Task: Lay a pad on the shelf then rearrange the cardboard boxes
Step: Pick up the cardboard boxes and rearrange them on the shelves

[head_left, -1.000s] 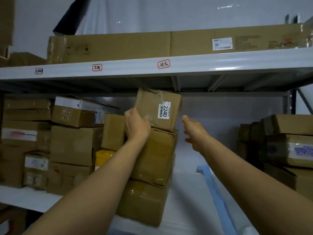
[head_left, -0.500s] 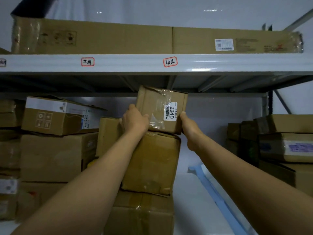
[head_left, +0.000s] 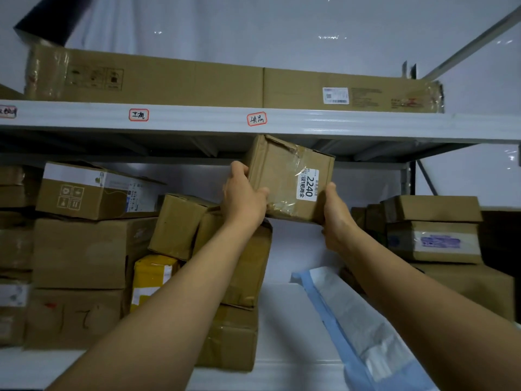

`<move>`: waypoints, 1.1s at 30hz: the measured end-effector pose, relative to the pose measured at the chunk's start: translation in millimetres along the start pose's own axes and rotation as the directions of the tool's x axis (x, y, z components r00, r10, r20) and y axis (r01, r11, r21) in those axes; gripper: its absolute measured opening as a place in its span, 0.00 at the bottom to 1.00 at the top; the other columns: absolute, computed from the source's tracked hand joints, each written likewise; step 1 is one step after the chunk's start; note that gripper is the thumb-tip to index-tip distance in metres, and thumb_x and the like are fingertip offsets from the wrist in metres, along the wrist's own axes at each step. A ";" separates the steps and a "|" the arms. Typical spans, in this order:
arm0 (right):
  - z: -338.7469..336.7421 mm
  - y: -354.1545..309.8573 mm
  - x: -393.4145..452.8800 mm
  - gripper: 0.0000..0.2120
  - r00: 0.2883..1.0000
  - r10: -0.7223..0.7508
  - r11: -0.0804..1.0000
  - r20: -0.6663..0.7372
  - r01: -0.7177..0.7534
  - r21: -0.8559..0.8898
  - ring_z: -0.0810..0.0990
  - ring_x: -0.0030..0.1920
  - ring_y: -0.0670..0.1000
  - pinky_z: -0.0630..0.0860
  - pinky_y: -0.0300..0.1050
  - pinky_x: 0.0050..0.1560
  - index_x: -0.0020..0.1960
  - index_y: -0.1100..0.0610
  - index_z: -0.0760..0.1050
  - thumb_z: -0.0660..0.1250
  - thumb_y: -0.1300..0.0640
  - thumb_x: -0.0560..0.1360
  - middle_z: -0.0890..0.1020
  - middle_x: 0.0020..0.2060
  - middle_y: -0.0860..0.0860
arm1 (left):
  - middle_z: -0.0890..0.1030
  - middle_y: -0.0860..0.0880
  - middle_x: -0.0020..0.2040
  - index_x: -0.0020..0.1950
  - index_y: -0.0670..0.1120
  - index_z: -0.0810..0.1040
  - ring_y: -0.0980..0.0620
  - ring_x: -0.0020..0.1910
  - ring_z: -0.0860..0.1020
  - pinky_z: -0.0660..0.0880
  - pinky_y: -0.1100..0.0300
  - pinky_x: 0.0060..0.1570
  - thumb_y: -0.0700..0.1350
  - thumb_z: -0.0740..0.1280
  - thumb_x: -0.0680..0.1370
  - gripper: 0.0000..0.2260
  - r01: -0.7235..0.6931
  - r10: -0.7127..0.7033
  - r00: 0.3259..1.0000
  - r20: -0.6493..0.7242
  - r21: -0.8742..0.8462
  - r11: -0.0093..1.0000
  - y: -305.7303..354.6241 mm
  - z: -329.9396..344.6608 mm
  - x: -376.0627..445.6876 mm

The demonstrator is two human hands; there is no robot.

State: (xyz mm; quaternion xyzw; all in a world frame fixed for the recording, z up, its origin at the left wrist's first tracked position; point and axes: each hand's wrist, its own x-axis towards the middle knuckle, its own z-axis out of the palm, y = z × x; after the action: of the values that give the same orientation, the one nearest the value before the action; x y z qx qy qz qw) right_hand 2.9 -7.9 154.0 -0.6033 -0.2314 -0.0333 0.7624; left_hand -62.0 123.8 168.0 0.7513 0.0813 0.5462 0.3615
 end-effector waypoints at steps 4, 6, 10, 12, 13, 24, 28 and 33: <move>-25.3 -11.1 -12.6 0.19 0.999 -0.007 1.000 -0.045 0.008 0.023 0.74 0.44 0.47 0.61 0.47 0.61 0.47 0.50 0.72 0.45 0.43 0.82 0.77 0.46 0.49 | 0.74 0.45 0.61 0.59 0.46 0.65 0.46 0.59 0.74 0.77 0.54 0.52 0.40 0.70 0.75 0.18 -0.020 0.020 1.000 0.010 -0.026 0.999 26.7 3.8 -22.7; -40.4 -16.0 -22.5 0.21 0.998 0.014 1.000 -0.063 -0.013 0.018 0.76 0.50 0.50 0.61 0.49 0.61 0.50 0.50 0.73 0.45 0.42 0.81 0.79 0.50 0.51 | 0.74 0.45 0.60 0.59 0.46 0.65 0.45 0.59 0.75 0.77 0.50 0.54 0.41 0.71 0.74 0.19 -0.018 0.019 1.000 0.015 -0.031 0.999 38.5 6.1 -36.3; -69.4 -20.9 -41.5 0.29 0.991 0.096 0.992 -0.093 -0.088 0.086 0.74 0.62 0.55 0.62 0.59 0.68 0.61 0.51 0.74 0.45 0.35 0.78 0.79 0.60 0.53 | 0.74 0.46 0.58 0.57 0.46 0.65 0.47 0.55 0.75 0.77 0.49 0.53 0.40 0.71 0.73 0.19 -0.011 0.014 0.999 0.042 -0.076 0.997 57.9 7.8 -65.5; -84.8 -24.8 -54.1 0.31 0.987 0.135 0.983 -0.082 -0.123 0.136 0.75 0.59 0.58 0.64 0.61 0.64 0.60 0.50 0.76 0.44 0.32 0.76 0.80 0.59 0.55 | 0.74 0.46 0.55 0.55 0.46 0.63 0.48 0.51 0.75 0.77 0.54 0.46 0.39 0.71 0.73 0.19 -0.009 0.014 0.999 0.050 -0.095 0.995 69.1 5.2 -83.6; -91.8 -27.1 -62.0 0.31 0.983 0.166 0.975 -0.074 -0.153 0.162 0.76 0.55 0.59 0.64 0.65 0.61 0.56 0.50 0.77 0.44 0.32 0.76 0.81 0.54 0.55 | 0.74 0.46 0.53 0.54 0.46 0.63 0.47 0.49 0.75 0.77 0.54 0.44 0.39 0.71 0.72 0.19 0.003 0.003 0.998 0.059 -0.099 0.995 73.4 4.3 -92.0; -148.4 5.4 -152.7 0.11 0.966 0.254 0.927 -0.048 -0.229 0.296 0.82 0.43 0.55 0.79 0.50 0.44 0.41 0.54 0.80 0.61 0.51 0.74 0.85 0.37 0.54 | 0.77 0.48 0.54 0.60 0.47 0.67 0.49 0.51 0.77 0.78 0.46 0.51 0.67 0.65 0.70 0.29 0.512 -0.353 0.844 0.403 -0.414 0.752 64.9 -12.8 -196.9; -166.7 33.3 -178.3 0.11 0.967 0.239 0.940 -0.083 -0.210 0.268 0.79 0.36 0.53 0.75 0.48 0.44 0.37 0.54 0.79 0.60 0.57 0.74 0.82 0.31 0.53 | 0.81 0.48 0.51 0.63 0.51 0.74 0.49 0.46 0.78 0.76 0.49 0.52 0.64 0.56 0.78 0.22 0.697 -0.459 0.707 0.538 -0.419 0.582 52.0 -17.9 -225.9; -177.8 54.4 -206.0 0.07 0.916 0.387 0.917 -0.107 -0.369 0.153 0.78 0.41 0.55 0.74 0.55 0.56 0.37 0.54 0.76 0.64 0.51 0.66 0.80 0.38 0.55 | 0.81 0.44 0.43 0.49 0.45 0.79 0.46 0.41 0.79 0.77 0.53 0.43 0.55 0.66 0.76 0.13 0.801 -0.513 0.556 0.654 -0.255 0.542 36.7 -28.8 -255.4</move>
State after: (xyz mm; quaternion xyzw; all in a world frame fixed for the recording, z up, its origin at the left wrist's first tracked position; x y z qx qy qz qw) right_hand -107.0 -206.6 -5.6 -0.5820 -0.0600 0.0892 0.8060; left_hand -197.0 -21.7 0.7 0.6415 0.1180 0.1418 0.7446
